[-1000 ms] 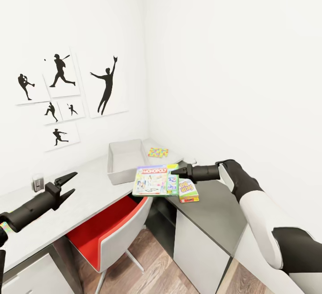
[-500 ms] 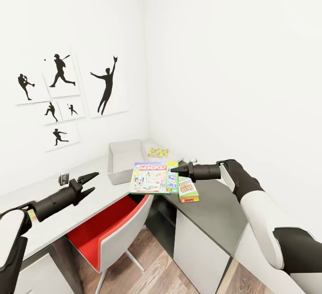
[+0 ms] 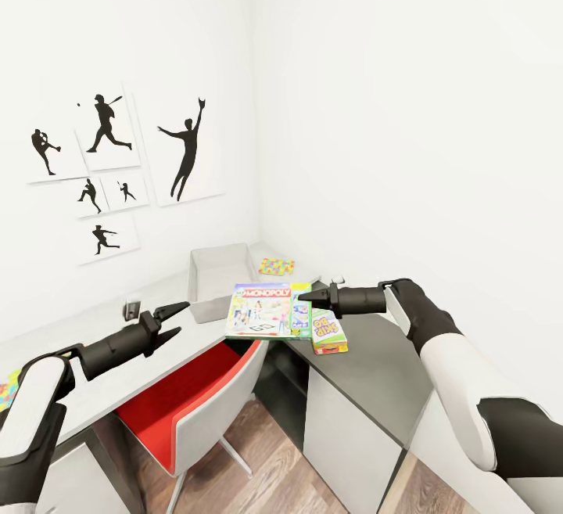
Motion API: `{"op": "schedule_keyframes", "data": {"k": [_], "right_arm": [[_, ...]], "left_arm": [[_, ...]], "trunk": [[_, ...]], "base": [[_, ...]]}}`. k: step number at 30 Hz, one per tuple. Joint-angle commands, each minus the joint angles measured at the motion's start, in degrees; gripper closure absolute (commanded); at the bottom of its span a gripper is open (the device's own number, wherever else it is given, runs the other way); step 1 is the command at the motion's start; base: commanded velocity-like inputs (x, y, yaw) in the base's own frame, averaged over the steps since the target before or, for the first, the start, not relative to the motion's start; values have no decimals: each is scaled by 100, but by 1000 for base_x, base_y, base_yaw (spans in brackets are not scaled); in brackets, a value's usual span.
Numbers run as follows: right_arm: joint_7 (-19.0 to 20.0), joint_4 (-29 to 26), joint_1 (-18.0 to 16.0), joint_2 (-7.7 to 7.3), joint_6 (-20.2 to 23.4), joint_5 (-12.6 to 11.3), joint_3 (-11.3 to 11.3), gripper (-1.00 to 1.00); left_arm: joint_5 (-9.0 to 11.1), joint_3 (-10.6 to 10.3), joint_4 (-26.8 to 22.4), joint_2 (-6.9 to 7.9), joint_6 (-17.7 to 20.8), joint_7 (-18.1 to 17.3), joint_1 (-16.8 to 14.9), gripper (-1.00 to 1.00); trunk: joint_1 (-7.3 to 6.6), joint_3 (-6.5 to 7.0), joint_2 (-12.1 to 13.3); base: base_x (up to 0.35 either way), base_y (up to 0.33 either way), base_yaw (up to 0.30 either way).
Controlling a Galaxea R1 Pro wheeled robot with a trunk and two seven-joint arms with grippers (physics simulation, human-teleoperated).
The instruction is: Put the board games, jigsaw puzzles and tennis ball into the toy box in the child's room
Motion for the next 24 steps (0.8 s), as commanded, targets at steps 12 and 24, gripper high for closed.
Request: {"op": "schedule_keyframes", "data": {"k": [12,24], "right_arm": [[5,0,-2,-4,46,-45,41,100],[8,0,-1,17,61,-42,60,100]], "left_arm": [[-32,-441,110,95,26,-221,-145,-100],[-82,-781,136,241,25,-600,-171,-100]], "trunk": [[4,-14,-14],[4,-14,-14]], "base": [[0,0,0],[0,0,0]]}}
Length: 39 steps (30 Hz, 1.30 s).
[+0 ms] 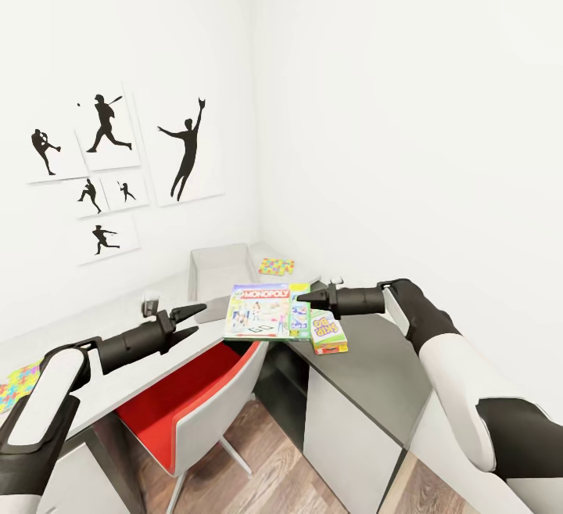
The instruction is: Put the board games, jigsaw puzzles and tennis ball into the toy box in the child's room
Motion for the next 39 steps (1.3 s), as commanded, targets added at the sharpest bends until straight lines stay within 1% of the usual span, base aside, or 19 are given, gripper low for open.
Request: {"op": "schedule_keyframes", "data": {"k": [1,2,3,5,6,9,10,11,13,17,25,39], "right_arm": [[-13,0,-6,-3,45,-53,28,100],[-14,0,-6,-1,45,-52,35,100],[-14,0,-6,-1,45,-52,35,100],[-13,0,-6,3,45,-51,96,100],[-13,0,-6,3,45,-51,96,100],[-12,0,-9,-4,45,-54,290,100],[-12,0,-9,-4,45,-54,290,100],[-12,0,-11,-9,45,-60,431,100],[-11,0,-12,-9,45,-66,531,100],[-11,0,-13,-5,45,-70,617,100],[-11,0,-14,5,45,-74,684,100],[-11,0,-15,6,45,-72,705,100]], "left_arm": [[-93,-71,2,19,22,-100,-8,-100],[-134,-151,3,44,22,-143,-12,-100],[-134,-151,3,44,22,-143,-12,-100],[-228,-302,4,95,22,-256,-19,-100],[-228,-302,4,95,22,-256,-19,-100],[-375,-472,5,142,22,-479,-31,-100],[-375,-472,5,142,22,-479,-31,-100],[-487,-538,5,160,22,-635,-35,-100],[-599,-580,5,172,22,-772,-38,-100],[-722,-617,9,180,17,-936,-41,-100],[-816,-651,8,183,8,-1091,-43,-100],[-849,-667,6,188,-1,-1144,-39,-100]], "trunk": [[4,-14,-14],[4,-14,-14],[4,-14,-14],[4,-14,-14],[4,-14,-14],[4,-14,-14],[4,-14,-14],[4,-14,-14],[4,-14,-14],[4,-14,-14],[4,-14,-14],[4,-14,-14]], "base": [[0,0,0],[0,0,0],[0,0,0],[0,0,0],[0,0,0],[0,0,0],[0,0,0],[0,0,0],[0,0,0],[0,0,0],[0,0,0],[0,0,0]]}}
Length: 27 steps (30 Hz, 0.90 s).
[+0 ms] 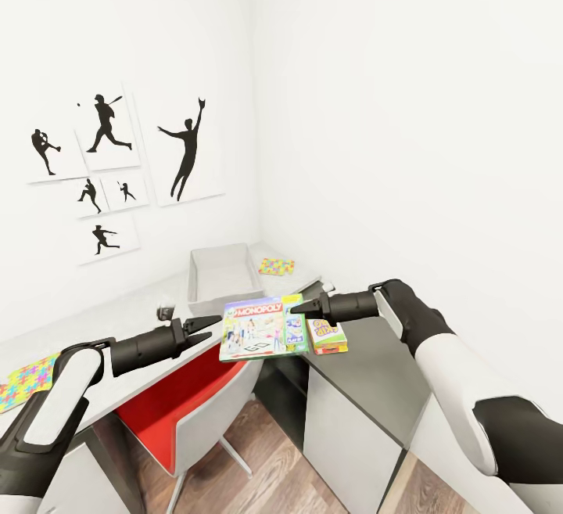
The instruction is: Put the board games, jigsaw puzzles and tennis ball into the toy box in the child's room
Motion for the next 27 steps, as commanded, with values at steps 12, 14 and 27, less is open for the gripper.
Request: {"op": "schedule_keyframes", "data": {"k": [12,14,27], "right_arm": [[640,-1,-7,-50,42,-53,57,100],[706,-1,-7,-52,42,-50,60,100],[959,3,-7,-58,42,-40,72,100]], "left_arm": [[-47,0,0,7,7,-55,-2,-100],[-47,1,0,7,6,-55,-2,-100],[-46,-5,-1,7,6,-58,-2,-100]], "trunk": [[4,-14,-14],[4,-14,-14],[4,-14,-14]], "base": [[0,0,0],[0,0,0],[0,0,0]]}}
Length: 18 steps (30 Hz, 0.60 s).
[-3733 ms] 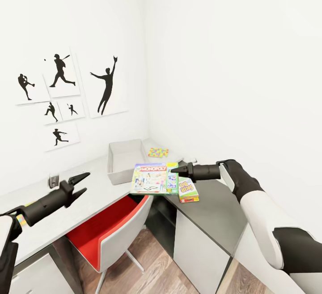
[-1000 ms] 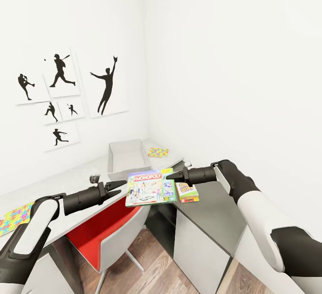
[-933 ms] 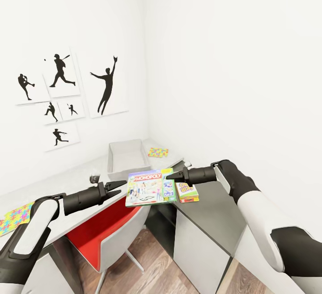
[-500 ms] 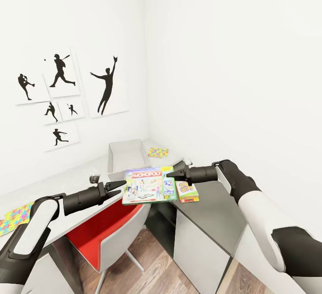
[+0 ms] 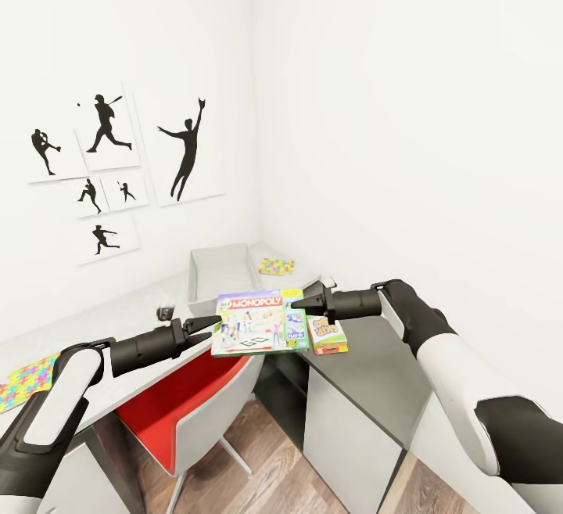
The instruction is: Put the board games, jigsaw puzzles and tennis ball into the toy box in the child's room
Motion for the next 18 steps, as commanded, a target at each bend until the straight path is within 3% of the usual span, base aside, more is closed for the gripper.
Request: {"op": "schedule_keyframes", "data": {"k": [1,12,18], "right_arm": [[5,-2,-7,-8,54,-61,38,100],[112,-4,-7,-4,54,-60,45,100],[125,-5,-7,3,54,-55,45,100]], "left_arm": [[-44,-3,1,1,7,-48,-6,-100],[-51,-13,10,-52,-17,-44,-17,-100],[-56,-191,81,-89,-56,-36,-111,-100]], "trunk": [[4,-14,-14],[4,-14,-14],[4,-14,-14]], "base": [[0,0,0],[0,0,0],[0,0,0]]}}
